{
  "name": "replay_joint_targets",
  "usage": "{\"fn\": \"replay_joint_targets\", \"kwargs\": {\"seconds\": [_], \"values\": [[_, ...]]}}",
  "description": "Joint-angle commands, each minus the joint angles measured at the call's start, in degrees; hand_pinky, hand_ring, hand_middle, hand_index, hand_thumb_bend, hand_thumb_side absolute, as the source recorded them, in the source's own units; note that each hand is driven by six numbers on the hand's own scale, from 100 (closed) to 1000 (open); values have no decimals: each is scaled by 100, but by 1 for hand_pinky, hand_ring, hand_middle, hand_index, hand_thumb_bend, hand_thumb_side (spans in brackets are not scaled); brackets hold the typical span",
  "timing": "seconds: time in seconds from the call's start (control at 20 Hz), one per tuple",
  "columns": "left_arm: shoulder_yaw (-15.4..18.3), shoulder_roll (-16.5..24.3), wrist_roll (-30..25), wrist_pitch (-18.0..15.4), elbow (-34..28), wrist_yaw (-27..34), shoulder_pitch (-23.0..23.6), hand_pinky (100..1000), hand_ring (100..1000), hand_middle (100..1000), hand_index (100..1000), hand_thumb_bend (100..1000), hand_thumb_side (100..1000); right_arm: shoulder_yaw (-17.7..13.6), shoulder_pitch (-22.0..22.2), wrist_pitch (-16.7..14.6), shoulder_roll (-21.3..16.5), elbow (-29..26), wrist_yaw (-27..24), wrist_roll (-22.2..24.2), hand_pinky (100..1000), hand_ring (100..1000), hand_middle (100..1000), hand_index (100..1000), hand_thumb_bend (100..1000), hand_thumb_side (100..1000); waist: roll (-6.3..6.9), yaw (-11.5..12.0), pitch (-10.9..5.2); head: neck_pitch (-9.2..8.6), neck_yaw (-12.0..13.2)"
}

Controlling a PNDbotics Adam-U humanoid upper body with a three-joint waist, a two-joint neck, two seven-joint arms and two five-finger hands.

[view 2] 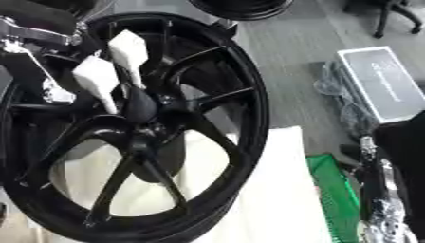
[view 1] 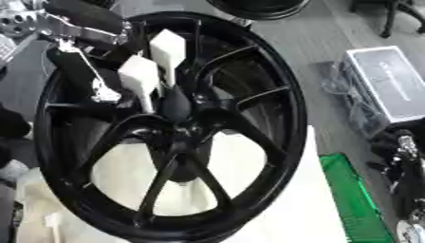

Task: Pull the pin out of the wheel hub.

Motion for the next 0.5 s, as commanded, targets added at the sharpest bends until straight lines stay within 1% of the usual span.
{"fn": "replay_joint_targets", "kwargs": {"seconds": [0.05,0.15,0.25,0.3,0.5], "values": [[184,141,-124,42,-244,252,-143,649,561,472,486,100,247,-29,-7,3,-44,-46,33,17,664,785,615,763,100,868,-11,6,-85,-73,-10],[227,184,-124,130,-381,381,-138,640,550,458,468,100,250,-32,-4,6,-46,-45,34,18,664,785,615,763,100,867,-11,10,-89,-73,-10],[284,231,-124,192,-517,481,-132,632,540,439,431,100,251,-34,1,6,-52,-49,33,18,664,785,615,763,100,865,-13,16,-95,-58,-13],[331,259,-124,217,-587,538,-128,631,540,438,429,100,251,-35,6,4,-57,-55,32,19,664,785,615,763,100,865,-15,20,-100,-52,-17],[655,414,-124,343,-904,875,-88,618,532,424,399,100,244,-42,35,-7,-79,-90,33,22,665,785,615,764,100,858,-31,49,-113,-35,-35]]}}
